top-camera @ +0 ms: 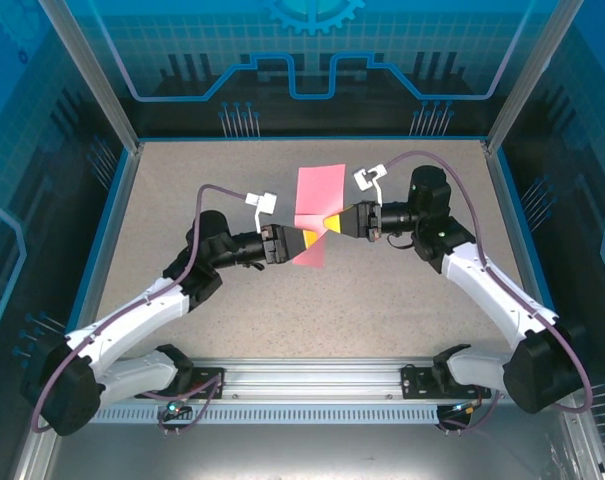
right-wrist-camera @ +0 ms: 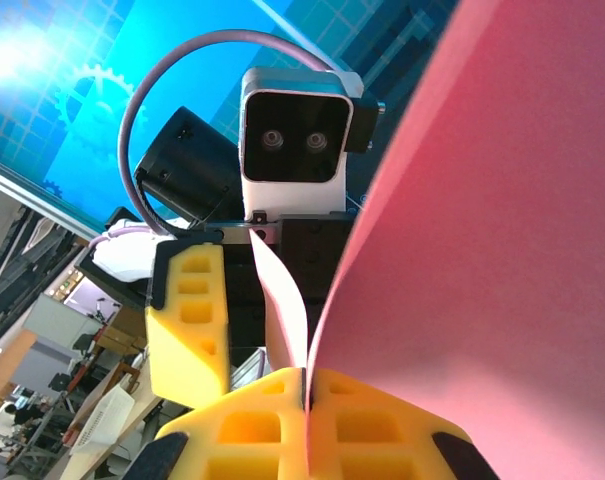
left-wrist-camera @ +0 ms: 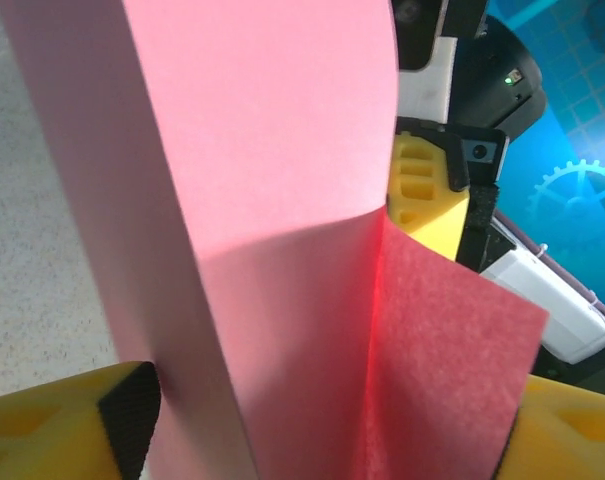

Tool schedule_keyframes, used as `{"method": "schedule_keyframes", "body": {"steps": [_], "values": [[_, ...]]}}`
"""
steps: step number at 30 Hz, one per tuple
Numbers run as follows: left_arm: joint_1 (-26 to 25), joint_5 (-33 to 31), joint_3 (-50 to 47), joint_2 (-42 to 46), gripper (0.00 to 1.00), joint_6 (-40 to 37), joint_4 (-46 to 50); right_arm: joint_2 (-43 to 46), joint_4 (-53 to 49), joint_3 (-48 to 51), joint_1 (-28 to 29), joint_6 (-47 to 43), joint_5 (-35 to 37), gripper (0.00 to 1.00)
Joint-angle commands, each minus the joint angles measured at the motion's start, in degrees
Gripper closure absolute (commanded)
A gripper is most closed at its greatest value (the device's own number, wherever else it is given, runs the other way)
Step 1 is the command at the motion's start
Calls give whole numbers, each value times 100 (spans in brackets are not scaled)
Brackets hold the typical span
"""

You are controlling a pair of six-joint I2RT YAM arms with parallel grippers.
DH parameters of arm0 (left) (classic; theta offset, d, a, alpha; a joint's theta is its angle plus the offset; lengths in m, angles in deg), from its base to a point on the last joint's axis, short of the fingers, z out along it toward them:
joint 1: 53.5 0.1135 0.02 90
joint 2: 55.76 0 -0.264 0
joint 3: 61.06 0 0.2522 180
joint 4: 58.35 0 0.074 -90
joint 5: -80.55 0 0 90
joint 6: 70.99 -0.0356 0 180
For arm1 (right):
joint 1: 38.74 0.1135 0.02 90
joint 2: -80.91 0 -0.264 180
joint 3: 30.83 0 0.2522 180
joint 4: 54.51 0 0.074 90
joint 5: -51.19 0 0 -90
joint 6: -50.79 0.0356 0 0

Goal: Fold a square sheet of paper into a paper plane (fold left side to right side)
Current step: Turn over the paper at the center of the table.

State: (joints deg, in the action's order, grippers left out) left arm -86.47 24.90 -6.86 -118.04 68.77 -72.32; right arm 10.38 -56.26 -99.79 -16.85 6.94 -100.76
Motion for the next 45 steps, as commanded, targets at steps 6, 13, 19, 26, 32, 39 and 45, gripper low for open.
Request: {"method": "schedule_keyframes", "body": {"steps": [6, 13, 19, 26, 32, 39, 45], "values": [[-41, -173, -2, 488, 66, 6, -337, -26, 265, -89, 78, 254, -28, 100], [-131, -322, 144, 506, 91, -329, 278, 31, -264, -98, 80, -57, 19, 92], [-302, -1039, 459, 628, 97, -1337, 2028, 385, -2250, -263, -263, -1348, 592, 52], [-1292, -3858, 1626, 267, 100, -2711, 5278, 764, -5344, -407, -1307, -2794, 3680, 32], [-2148, -6480, 2661, -910, 100, -2273, 7237, 1418, -5369, 441, -2524, -2814, 4369, 21], [-2497, -7945, 4165, -2858, 100, -629, 9971, 1892, -5313, 997, -3266, -2870, 4343, 8], [-2618, -8021, 5095, -4467, 100, -69, 11183, 1932, -5400, 1042, -3404, -3036, 4525, 4]]}}
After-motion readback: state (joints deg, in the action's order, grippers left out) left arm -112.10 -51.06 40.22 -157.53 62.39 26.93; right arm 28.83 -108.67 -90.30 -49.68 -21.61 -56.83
